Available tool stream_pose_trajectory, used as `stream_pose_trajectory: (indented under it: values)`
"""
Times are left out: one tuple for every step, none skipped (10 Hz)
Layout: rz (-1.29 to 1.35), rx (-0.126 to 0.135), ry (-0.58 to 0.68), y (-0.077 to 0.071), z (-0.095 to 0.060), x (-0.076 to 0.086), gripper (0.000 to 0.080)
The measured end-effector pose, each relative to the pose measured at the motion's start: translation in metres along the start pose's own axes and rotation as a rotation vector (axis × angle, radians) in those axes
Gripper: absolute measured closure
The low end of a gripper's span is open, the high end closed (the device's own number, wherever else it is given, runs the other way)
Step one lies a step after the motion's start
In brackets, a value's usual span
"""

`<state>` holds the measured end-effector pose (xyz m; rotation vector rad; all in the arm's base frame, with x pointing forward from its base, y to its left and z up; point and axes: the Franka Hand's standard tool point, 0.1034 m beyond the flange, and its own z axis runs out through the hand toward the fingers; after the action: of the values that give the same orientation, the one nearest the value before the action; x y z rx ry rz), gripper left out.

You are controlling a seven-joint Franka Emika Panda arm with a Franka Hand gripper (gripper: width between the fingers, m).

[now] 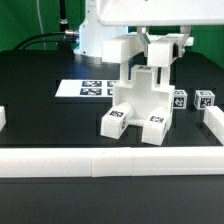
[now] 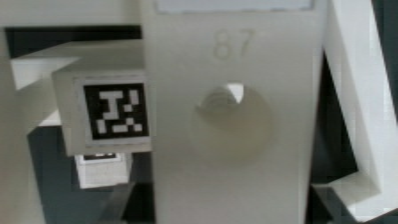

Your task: Assemble chair

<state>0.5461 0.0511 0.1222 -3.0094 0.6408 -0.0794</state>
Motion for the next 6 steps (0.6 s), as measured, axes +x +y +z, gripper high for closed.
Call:
stream_pose_trajectory:
  values:
    - [0.004, 0.0, 0.0, 0.0, 0.0, 0.0, 0.0515]
    - [0.005, 0.001, 0.001, -0.0002, -0.0002, 0.0002, 0.0515]
    - [0.004, 0.001, 0.001, -0.0005, -0.0005, 0.0006, 0.0515]
    - [0.004, 0.001, 0.001, -0.0005, -0.0005, 0.0006, 0.0515]
    - [0.004, 0.001, 0.001, -0.0005, -0.0005, 0.0006, 0.0515]
    - [0.004, 0.001, 0.001, -0.0004, -0.0004, 0.0005, 0.0515]
